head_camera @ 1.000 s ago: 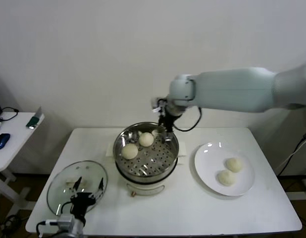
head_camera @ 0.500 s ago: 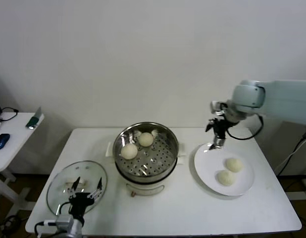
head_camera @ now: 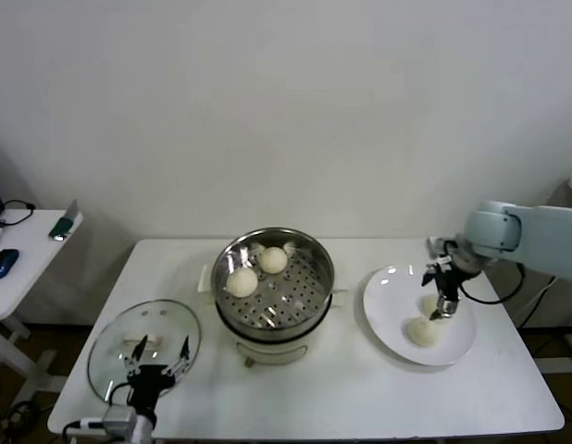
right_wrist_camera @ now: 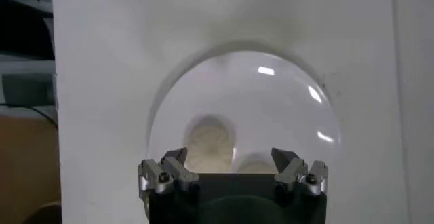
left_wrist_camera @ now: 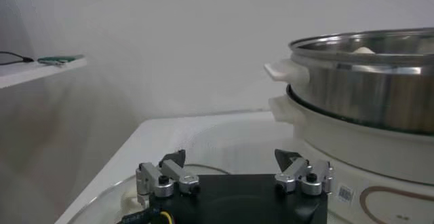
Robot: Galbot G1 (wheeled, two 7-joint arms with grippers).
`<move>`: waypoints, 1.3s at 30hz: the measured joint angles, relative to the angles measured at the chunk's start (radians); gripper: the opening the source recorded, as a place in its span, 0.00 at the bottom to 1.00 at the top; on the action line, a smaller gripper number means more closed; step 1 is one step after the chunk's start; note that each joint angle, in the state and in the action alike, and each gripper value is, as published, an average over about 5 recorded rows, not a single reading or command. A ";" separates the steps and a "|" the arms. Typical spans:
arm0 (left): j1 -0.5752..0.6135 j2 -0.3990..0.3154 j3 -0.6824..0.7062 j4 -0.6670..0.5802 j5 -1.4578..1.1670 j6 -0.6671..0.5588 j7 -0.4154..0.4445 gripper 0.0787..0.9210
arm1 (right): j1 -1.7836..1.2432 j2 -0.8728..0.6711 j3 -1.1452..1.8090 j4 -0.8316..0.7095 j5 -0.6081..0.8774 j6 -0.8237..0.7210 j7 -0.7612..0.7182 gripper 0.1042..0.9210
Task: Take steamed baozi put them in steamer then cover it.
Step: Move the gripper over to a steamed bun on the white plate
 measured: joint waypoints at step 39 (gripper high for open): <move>0.000 -0.007 -0.001 0.015 0.010 -0.001 -0.002 0.88 | -0.347 0.057 0.259 -0.192 -0.165 0.014 0.002 0.70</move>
